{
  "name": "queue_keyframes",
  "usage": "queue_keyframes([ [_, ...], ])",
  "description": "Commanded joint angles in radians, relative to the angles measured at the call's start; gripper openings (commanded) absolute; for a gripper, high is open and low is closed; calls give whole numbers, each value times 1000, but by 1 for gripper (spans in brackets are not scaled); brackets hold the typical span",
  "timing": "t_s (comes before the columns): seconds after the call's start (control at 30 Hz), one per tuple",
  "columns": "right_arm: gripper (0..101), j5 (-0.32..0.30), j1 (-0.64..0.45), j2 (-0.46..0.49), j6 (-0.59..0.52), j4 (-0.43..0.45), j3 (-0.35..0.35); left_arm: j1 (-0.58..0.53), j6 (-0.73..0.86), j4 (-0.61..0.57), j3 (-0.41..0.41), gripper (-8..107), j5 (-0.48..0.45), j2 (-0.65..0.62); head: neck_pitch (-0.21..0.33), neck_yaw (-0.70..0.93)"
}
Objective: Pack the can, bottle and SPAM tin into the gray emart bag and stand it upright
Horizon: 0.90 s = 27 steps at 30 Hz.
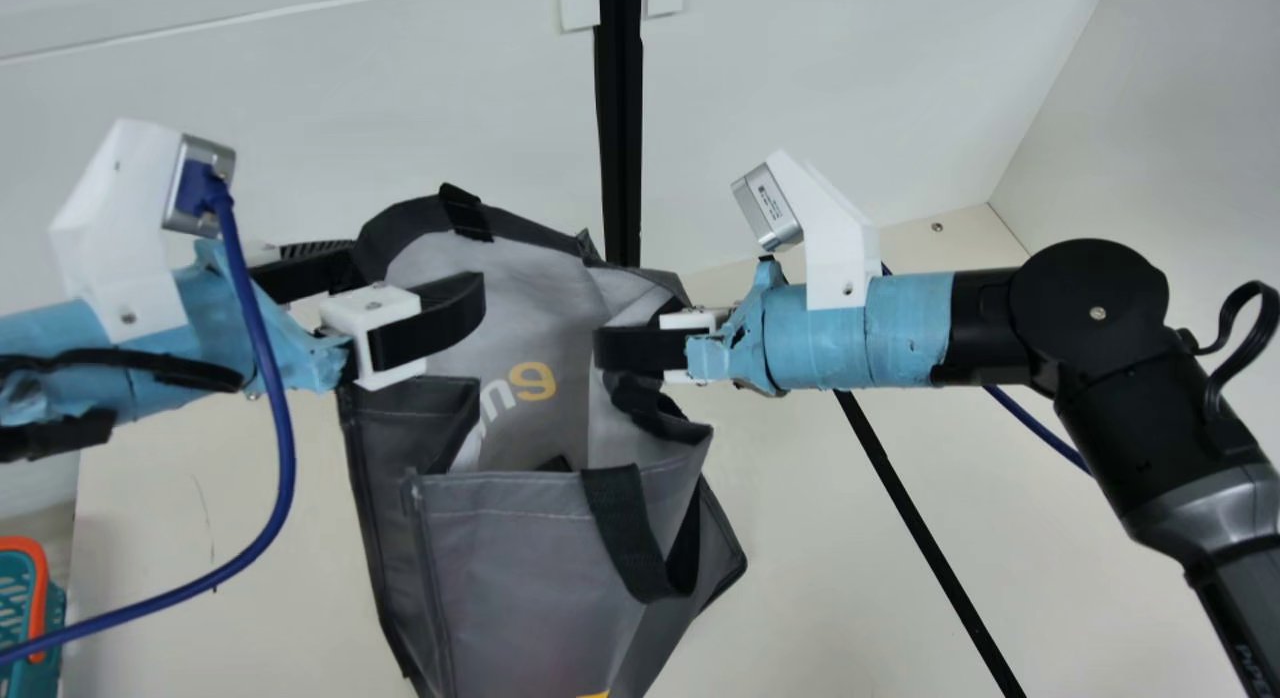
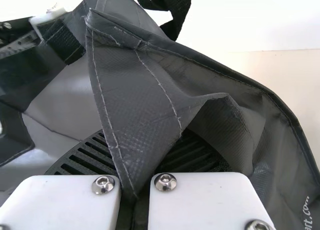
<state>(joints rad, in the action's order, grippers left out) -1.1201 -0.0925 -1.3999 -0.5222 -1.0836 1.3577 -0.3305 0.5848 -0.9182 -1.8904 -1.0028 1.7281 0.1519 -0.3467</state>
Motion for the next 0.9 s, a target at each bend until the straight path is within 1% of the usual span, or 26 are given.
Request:
queue_keyframes([
  [0.0,0,0,0,0,0,0,0,4,9,-13,7,90,4,-17,23,-2],
  [0.27,0,0,0,0,0,0,0,41,31,-32,58,90,33,-103,23,-2],
  [0.5,0,0,0,0,0,0,0,97,18,11,123,90,64,-203,23,-2],
  [0.67,0,0,0,0,0,0,0,137,-31,114,172,90,87,-279,23,-2],
  [0.87,0,0,0,0,0,0,0,175,-139,325,225,90,102,-359,23,-2],
])
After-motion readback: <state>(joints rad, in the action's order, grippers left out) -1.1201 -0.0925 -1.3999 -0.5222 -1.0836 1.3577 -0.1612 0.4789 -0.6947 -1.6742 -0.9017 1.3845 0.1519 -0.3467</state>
